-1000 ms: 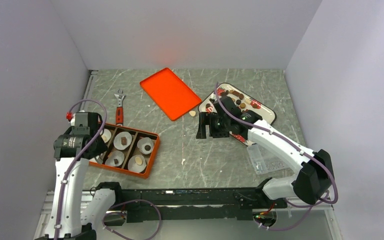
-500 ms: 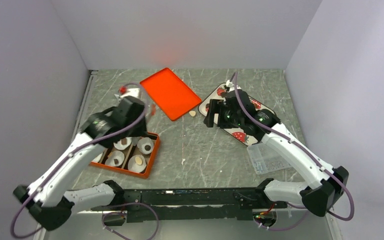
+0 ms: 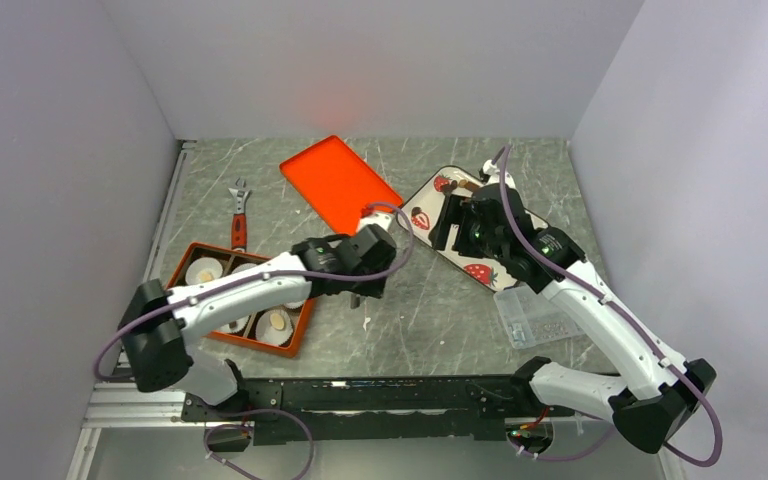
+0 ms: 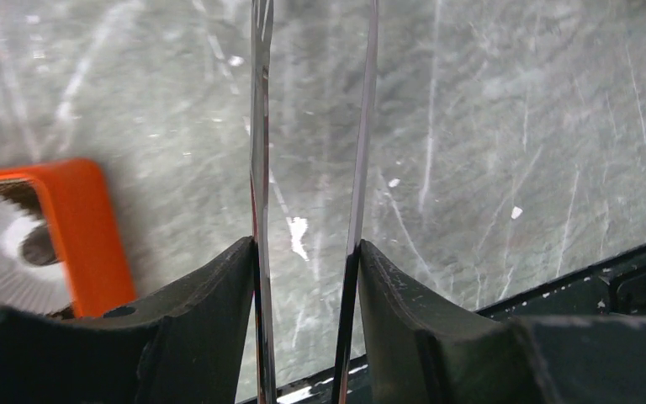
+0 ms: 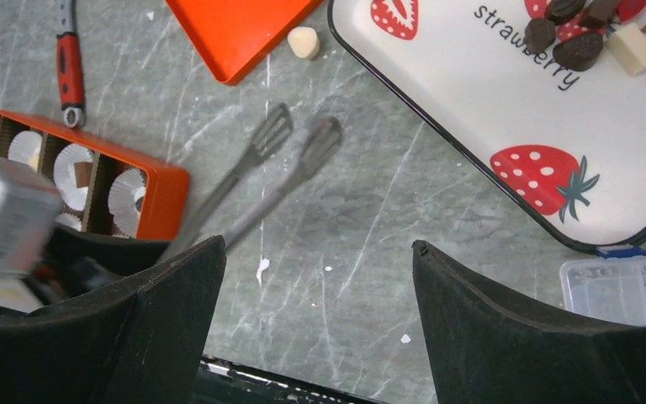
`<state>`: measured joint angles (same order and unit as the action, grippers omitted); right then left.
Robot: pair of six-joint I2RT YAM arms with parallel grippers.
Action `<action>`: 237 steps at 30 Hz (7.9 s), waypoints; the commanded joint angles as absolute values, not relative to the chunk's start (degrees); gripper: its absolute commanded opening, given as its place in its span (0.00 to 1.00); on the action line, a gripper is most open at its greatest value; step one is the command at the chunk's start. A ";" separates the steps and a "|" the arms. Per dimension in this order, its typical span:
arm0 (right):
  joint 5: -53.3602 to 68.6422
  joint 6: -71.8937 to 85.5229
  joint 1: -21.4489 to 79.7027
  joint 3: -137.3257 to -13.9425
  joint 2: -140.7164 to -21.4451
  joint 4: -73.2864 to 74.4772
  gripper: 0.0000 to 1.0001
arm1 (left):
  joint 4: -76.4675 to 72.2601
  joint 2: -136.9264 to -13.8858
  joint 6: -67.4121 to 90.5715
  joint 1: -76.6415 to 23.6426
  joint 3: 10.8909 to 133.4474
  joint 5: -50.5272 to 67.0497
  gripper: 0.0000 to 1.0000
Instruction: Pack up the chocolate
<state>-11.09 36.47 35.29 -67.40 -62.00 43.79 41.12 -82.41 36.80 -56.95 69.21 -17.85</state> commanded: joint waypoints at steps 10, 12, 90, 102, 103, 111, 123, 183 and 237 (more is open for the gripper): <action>-14.10 38.14 34.82 -63.32 -60.78 43.02 0.84 | 25.12 -91.77 31.74 -64.40 63.64 -10.61 0.59; -14.51 38.14 34.53 -63.13 -61.00 42.89 0.84 | 25.14 -94.48 31.21 -65.02 63.70 -10.34 0.60; 0.80 29.26 27.56 -77.57 -90.92 26.62 0.90 | 40.02 -99.02 31.08 -33.98 77.37 -9.65 0.21; 2.90 19.71 31.93 -104.69 -116.33 32.71 0.73 | 47.34 -78.02 27.10 -26.34 73.81 -10.23 0.53; 2.36 18.26 33.04 -108.01 -118.72 34.06 0.72 | 47.90 -75.61 26.81 -23.76 72.63 -9.95 0.54; 1.67 12.22 39.79 -130.17 -136.16 40.36 0.69 | 49.02 -61.82 23.38 -7.62 65.28 -1.38 0.56; -5.23 9.56 44.74 -135.26 -144.84 37.77 0.54 | 48.87 -57.84 21.30 -2.67 62.71 2.67 0.55; -4.26 -3.45 51.49 -137.16 -131.23 32.96 0.00 | 9.98 -103.22 64.22 4.67 73.54 28.29 0.68; -52.13 -44.03 84.56 -64.37 -87.85 -10.18 0.99 | 42.08 -69.44 42.06 6.09 68.23 35.73 0.00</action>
<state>-45.08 -36.40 85.10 -66.67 -89.86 3.53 41.93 -73.89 43.83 5.58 68.45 32.18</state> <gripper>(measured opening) 0.993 0.081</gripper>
